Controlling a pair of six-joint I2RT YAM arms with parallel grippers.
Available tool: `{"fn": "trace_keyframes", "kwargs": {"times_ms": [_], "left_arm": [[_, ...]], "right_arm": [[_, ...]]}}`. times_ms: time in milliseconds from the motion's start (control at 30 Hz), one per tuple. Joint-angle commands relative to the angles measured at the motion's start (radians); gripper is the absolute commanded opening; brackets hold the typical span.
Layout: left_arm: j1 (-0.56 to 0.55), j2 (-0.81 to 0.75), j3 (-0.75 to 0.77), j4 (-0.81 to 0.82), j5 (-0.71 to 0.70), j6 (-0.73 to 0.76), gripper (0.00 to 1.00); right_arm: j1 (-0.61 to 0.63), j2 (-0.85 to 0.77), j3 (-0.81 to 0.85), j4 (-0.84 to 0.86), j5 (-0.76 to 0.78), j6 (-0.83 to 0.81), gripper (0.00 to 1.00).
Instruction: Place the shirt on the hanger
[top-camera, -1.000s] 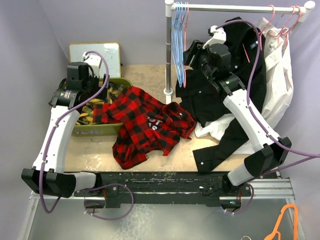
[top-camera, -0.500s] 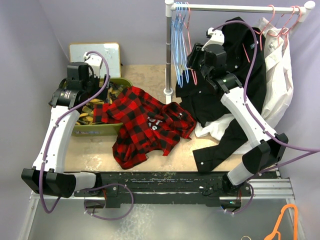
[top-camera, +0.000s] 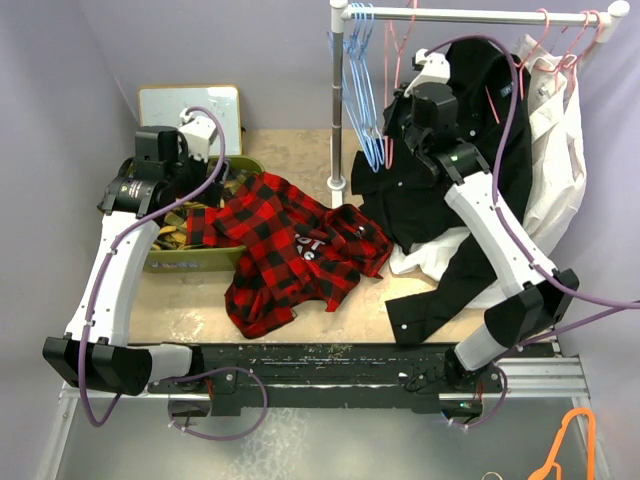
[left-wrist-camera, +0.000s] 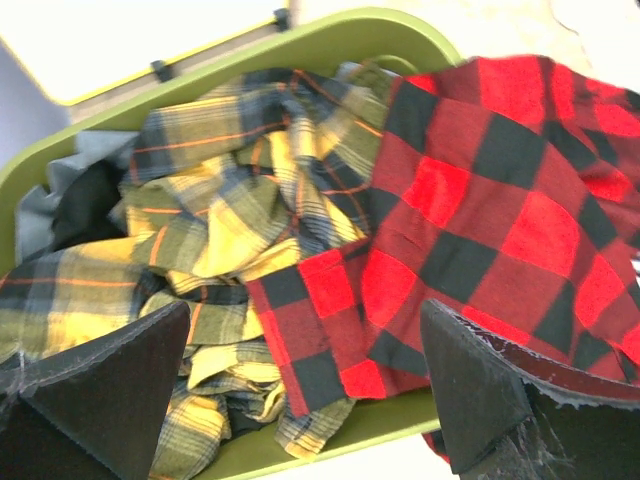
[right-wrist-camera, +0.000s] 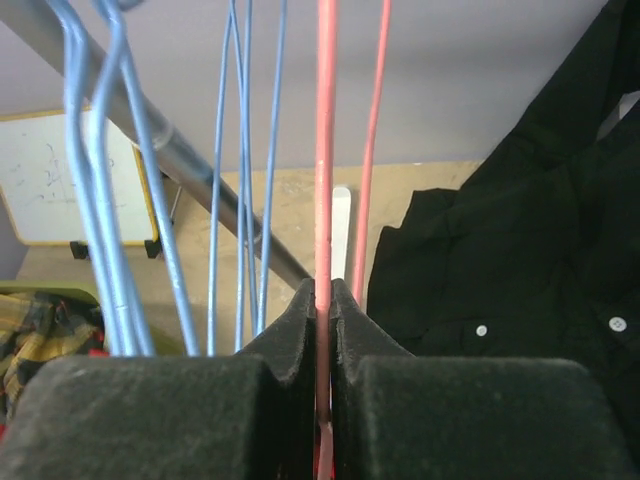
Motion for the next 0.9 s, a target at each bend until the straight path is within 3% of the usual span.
{"fn": "trace_keyframes", "kwargs": {"times_ms": [0, 133, 367, 633, 867], "left_arm": [[0.002, -0.012, 0.013, -0.07, 0.266, 0.114, 0.99], [-0.075, 0.015, 0.046, -0.149, 0.354, 0.172, 0.99], [-0.289, 0.101, 0.113, -0.136, 0.18, 0.117, 0.99], [-0.661, 0.278, 0.142, 0.022, -0.322, -0.109, 0.99], [-0.715, 0.485, 0.287, 0.041, -0.304, -0.25, 0.98]], "right_arm": [[-0.004, -0.016, 0.134, -0.028, 0.002, -0.049, 0.0], [-0.004, -0.048, 0.162, -0.047, 0.03, -0.08, 0.0], [-0.004, -0.179, 0.047, -0.08, 0.062, -0.058, 0.0], [-0.004, -0.499, -0.262, -0.158, 0.085, 0.037, 0.0], [-0.004, -0.741, -0.483, -0.322, 0.07, 0.191, 0.0]]}}
